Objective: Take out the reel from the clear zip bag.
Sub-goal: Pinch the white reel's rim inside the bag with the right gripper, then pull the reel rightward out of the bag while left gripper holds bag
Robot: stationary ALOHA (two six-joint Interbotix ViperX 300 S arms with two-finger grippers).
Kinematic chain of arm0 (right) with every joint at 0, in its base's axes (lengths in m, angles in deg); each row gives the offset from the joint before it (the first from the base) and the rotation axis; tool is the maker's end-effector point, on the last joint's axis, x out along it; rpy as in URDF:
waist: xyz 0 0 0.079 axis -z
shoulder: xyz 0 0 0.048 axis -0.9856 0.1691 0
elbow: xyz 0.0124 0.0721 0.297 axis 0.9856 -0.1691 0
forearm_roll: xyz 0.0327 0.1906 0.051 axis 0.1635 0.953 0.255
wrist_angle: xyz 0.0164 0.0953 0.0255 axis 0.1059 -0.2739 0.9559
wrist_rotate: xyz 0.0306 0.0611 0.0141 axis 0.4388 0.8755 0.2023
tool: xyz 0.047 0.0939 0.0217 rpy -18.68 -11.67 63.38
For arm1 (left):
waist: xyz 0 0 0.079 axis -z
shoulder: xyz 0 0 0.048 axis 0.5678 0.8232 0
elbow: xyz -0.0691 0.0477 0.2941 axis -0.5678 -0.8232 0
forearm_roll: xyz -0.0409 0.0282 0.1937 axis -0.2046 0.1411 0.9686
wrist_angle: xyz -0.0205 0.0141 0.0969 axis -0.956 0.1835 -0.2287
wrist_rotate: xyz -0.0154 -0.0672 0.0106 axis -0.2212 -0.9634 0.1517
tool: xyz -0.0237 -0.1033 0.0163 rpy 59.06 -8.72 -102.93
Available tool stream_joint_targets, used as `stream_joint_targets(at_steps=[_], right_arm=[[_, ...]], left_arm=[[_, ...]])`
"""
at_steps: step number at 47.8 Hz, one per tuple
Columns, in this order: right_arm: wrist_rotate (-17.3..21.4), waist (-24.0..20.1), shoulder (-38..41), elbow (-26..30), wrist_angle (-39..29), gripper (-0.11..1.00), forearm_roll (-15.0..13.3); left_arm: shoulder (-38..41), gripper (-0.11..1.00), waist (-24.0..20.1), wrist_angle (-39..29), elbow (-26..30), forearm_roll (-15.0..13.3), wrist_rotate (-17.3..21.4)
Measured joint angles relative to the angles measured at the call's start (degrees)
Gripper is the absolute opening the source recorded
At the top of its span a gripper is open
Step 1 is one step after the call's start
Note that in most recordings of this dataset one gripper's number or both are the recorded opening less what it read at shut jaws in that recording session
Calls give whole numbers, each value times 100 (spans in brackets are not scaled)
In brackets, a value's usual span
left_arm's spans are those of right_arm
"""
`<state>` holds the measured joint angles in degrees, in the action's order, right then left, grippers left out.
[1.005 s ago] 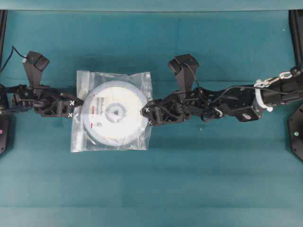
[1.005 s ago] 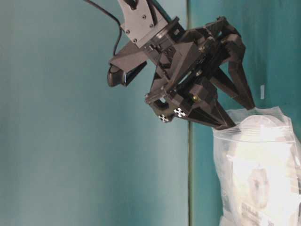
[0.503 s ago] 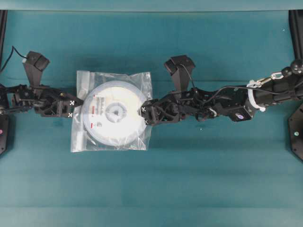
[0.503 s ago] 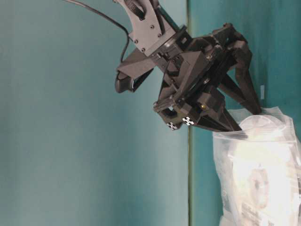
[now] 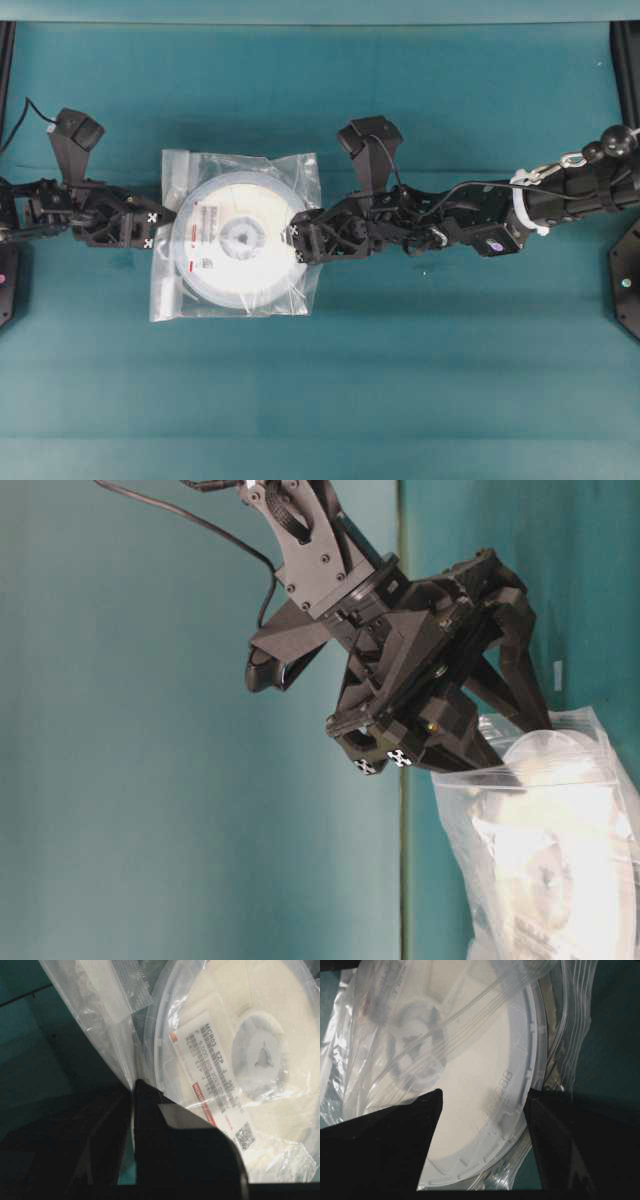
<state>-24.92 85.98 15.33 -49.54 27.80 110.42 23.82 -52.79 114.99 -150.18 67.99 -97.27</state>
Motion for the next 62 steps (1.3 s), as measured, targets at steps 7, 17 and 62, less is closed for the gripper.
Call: stream_joint_targets(at_steps=[7, 17, 62], right_arm=[[0, 9, 0, 0, -79, 67, 18], [0, 18, -9, 0, -501, 19, 404], [9, 9, -53, -176, -369, 12, 615]], left_arm=[[0, -8, -9, 0, 0, 0, -9], [9, -8, -9, 0, 0, 0, -9], [0, -8, -9, -9, 0, 0, -9]])
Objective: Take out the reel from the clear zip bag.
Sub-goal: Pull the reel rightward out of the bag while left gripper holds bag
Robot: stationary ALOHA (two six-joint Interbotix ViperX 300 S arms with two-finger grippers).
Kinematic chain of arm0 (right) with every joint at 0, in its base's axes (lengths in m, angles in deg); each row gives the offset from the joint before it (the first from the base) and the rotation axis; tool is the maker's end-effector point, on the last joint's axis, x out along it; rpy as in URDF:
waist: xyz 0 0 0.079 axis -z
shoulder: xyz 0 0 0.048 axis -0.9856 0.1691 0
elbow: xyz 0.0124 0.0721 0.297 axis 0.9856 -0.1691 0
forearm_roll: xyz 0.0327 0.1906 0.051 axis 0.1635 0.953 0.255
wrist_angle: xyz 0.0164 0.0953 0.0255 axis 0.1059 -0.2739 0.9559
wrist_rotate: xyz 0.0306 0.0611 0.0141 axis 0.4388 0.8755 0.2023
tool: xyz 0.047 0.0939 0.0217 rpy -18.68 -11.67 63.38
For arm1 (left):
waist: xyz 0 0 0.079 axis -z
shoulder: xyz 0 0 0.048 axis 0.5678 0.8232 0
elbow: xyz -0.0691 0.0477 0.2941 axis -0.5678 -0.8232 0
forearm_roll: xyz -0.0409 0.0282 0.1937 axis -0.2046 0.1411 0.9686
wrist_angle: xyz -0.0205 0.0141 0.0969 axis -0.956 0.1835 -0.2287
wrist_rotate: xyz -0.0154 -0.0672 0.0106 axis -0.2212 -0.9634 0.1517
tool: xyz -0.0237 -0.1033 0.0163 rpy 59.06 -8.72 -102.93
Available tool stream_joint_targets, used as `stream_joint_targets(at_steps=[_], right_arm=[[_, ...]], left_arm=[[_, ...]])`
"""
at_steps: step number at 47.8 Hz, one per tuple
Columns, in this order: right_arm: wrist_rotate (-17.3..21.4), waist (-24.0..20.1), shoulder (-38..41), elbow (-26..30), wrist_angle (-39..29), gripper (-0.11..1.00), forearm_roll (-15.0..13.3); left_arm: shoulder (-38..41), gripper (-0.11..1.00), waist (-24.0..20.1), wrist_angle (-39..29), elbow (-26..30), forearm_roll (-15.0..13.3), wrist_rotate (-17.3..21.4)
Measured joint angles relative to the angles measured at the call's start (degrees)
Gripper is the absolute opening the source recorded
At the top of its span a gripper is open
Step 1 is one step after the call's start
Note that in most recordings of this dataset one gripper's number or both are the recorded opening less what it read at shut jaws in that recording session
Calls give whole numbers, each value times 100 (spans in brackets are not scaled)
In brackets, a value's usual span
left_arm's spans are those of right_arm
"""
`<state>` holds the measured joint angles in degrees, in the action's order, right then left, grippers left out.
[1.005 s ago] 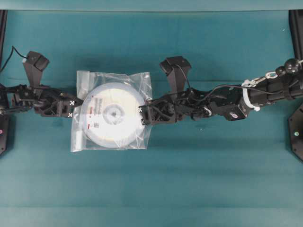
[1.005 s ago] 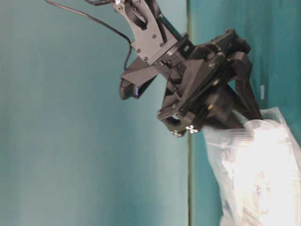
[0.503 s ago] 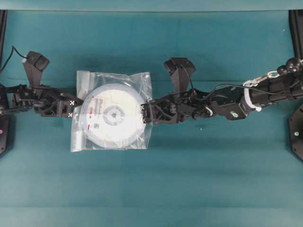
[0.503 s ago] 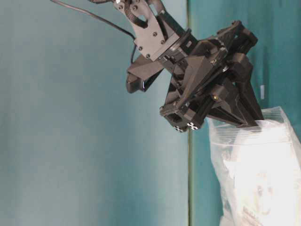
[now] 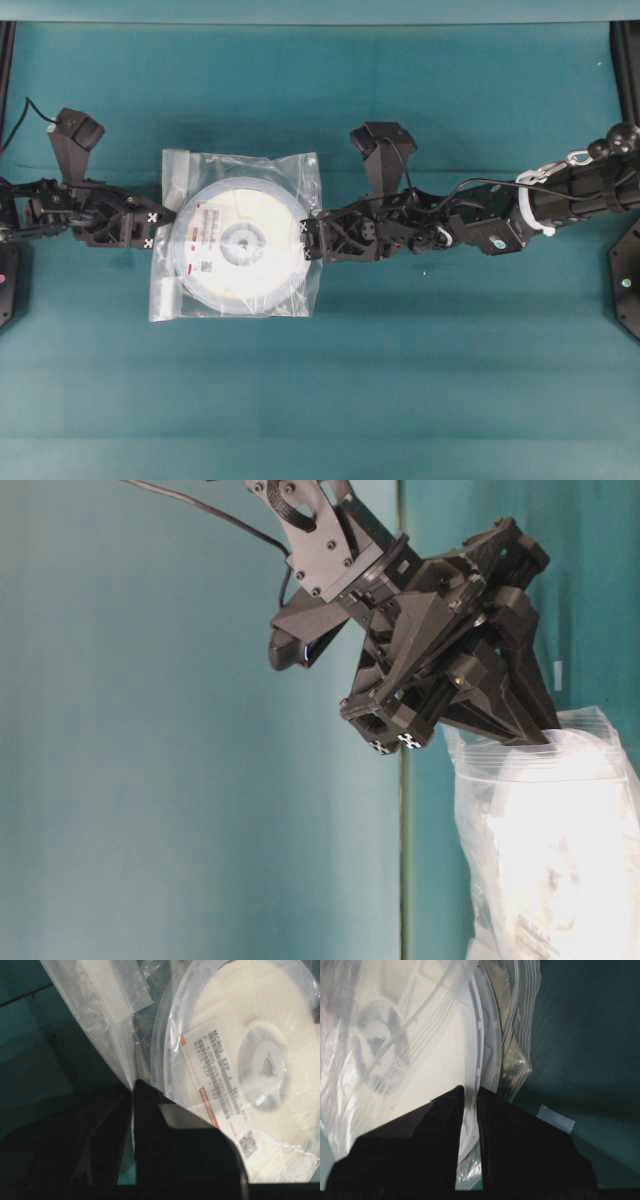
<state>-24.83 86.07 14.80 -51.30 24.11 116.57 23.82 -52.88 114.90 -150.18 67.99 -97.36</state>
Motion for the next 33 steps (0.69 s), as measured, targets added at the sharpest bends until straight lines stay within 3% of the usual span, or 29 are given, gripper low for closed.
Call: stream_joint_targets(at_steps=[14, 24, 33], right_arm=[[0, -18, -105, -176, 0, 12, 26], [0, -62, -325, -624, 308, 12, 334], [0, -62, -527, -949, 413, 12, 439]], left_arm=[[-9, -8, 0, 0, 9, 0, 0], [-9, -8, 0, 0, 9, 0, 0], [-9, -8, 0, 0, 0, 9, 0]])
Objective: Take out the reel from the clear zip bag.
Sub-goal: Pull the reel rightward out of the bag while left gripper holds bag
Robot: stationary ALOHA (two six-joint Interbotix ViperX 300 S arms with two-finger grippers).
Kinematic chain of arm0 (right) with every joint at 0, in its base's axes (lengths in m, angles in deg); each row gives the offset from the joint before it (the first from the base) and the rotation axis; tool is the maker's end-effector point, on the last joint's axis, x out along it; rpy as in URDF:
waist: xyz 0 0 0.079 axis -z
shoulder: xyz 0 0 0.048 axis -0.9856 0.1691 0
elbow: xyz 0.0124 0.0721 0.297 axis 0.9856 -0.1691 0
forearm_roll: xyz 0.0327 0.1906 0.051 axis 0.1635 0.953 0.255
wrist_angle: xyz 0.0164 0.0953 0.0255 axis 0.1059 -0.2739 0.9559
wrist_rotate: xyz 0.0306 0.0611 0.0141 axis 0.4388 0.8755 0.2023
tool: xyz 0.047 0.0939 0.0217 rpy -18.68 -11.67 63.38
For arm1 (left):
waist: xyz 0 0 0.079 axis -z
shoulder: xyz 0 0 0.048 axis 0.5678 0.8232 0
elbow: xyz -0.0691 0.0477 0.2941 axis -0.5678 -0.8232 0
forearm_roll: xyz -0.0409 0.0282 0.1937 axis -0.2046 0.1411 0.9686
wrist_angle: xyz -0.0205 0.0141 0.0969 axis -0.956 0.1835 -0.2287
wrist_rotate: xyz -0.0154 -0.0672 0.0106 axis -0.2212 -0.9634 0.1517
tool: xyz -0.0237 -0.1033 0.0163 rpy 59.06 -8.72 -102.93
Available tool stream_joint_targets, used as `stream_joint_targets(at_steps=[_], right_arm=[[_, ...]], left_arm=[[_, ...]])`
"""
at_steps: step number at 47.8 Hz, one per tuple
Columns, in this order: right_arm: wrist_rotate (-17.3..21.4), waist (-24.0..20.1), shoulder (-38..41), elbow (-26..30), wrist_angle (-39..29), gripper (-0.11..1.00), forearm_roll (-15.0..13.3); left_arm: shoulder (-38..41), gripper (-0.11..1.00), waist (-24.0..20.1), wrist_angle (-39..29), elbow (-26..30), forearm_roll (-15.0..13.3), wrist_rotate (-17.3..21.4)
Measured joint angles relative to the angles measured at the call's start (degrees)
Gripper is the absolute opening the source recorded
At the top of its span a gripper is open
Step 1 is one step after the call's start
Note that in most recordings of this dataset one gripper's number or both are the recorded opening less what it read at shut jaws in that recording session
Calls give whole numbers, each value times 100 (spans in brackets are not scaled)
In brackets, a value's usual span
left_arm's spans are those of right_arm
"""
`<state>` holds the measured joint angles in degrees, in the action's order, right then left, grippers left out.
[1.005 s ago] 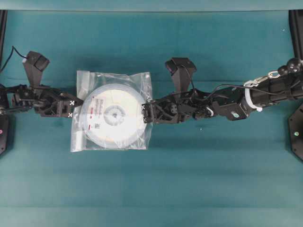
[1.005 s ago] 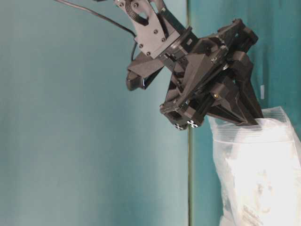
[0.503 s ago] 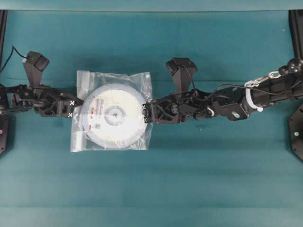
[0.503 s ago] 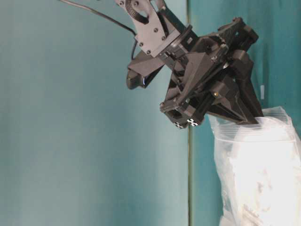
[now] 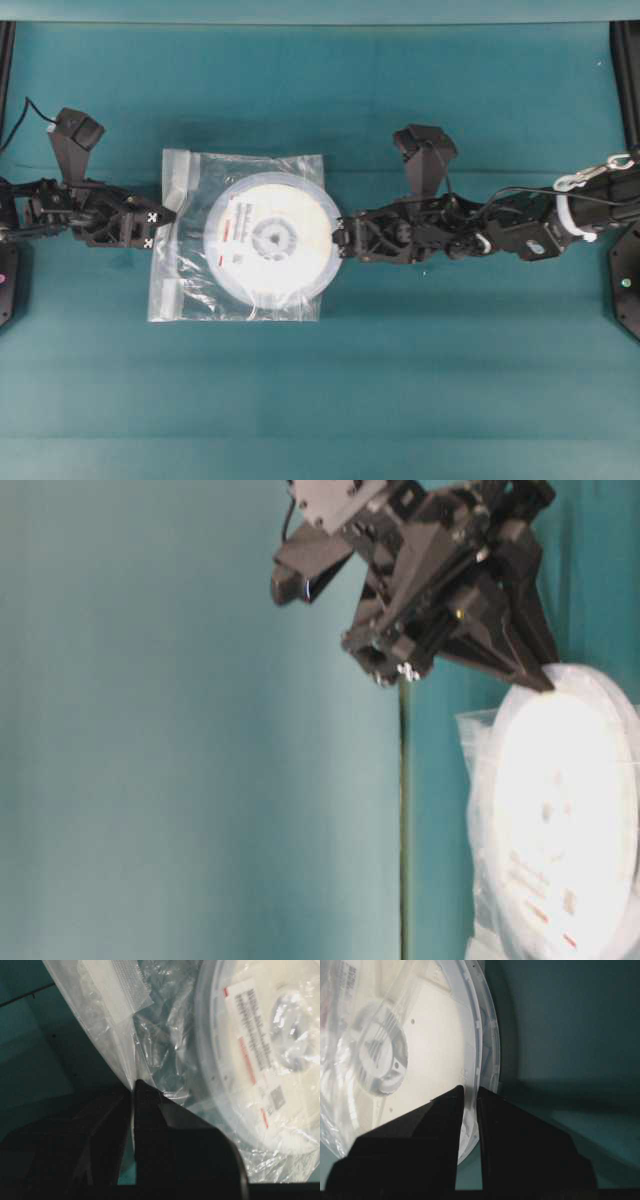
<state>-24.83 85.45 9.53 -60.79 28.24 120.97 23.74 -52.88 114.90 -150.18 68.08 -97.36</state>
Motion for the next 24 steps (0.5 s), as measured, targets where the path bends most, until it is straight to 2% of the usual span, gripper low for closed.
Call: stream_joint_targets(at_steps=[13, 24], right_arm=[[0, 0, -281, -387, 0, 12, 0], [9, 9, -703, -932, -18, 12, 9]], left_arm=[[0, -8, 0, -9, 9, -9, 0], [0, -8, 9, -9, 9, -9, -18]])
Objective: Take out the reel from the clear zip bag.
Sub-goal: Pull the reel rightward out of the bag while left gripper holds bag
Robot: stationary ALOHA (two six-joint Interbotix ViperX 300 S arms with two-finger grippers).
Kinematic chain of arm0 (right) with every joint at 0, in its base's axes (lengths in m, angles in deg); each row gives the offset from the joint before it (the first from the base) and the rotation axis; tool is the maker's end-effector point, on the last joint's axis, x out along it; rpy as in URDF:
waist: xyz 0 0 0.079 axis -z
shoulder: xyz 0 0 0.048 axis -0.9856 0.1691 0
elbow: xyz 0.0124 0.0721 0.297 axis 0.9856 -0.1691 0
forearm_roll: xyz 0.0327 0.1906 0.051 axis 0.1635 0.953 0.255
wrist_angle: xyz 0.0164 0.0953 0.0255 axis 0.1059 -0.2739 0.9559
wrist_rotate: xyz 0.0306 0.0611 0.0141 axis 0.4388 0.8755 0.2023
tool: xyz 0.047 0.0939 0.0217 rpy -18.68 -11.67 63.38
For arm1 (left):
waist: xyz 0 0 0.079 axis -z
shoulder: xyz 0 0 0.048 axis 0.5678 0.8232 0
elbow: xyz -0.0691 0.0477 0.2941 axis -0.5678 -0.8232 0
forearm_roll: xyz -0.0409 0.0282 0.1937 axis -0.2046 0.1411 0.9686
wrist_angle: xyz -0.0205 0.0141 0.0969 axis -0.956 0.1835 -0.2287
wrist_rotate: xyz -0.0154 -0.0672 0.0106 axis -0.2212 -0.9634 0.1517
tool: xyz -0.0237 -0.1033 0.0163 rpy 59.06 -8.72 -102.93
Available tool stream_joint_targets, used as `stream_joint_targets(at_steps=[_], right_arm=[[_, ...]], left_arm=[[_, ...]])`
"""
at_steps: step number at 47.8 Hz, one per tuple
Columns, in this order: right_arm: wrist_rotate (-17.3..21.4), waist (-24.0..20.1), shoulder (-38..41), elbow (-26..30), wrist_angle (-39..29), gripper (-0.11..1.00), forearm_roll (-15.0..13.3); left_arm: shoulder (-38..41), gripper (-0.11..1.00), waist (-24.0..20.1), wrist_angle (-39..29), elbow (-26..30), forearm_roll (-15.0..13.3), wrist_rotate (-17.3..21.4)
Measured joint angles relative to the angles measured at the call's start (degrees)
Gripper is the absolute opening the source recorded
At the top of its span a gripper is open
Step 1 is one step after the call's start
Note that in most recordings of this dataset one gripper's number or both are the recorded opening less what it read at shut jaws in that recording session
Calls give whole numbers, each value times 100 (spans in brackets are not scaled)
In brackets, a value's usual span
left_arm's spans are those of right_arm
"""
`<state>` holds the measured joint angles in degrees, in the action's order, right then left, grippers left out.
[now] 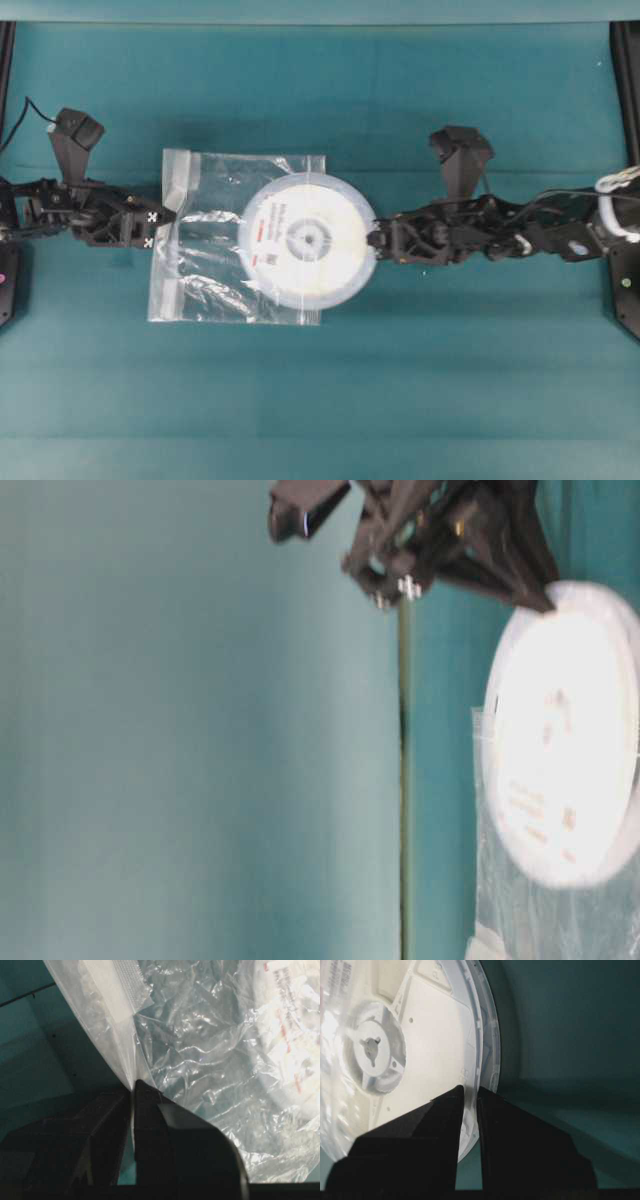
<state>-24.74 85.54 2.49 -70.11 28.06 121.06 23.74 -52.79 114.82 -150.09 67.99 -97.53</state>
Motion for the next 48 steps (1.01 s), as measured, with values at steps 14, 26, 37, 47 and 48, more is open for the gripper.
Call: stream_joint_targets(at_steps=[14, 26, 37, 47, 48], right_arm=[[0, -9, -483, -562, -114, 12, 0], [0, -9, -1020, -1072, -290, 12, 0], [0, 0, -1494, -1521, -404, 12, 9], [0, 114, -1872, -1863, -387, 5, 44], [0, 123, -1898, -1881, -387, 5, 44]], left_arm=[[0, -8, 0, 0, 0, 0, -79], [0, -8, -9, -9, 0, 0, -79], [0, -8, -9, -9, 9, 0, -79], [0, -8, -9, -9, 0, 0, -79], [0, -8, 0, 0, 9, 0, -79]])
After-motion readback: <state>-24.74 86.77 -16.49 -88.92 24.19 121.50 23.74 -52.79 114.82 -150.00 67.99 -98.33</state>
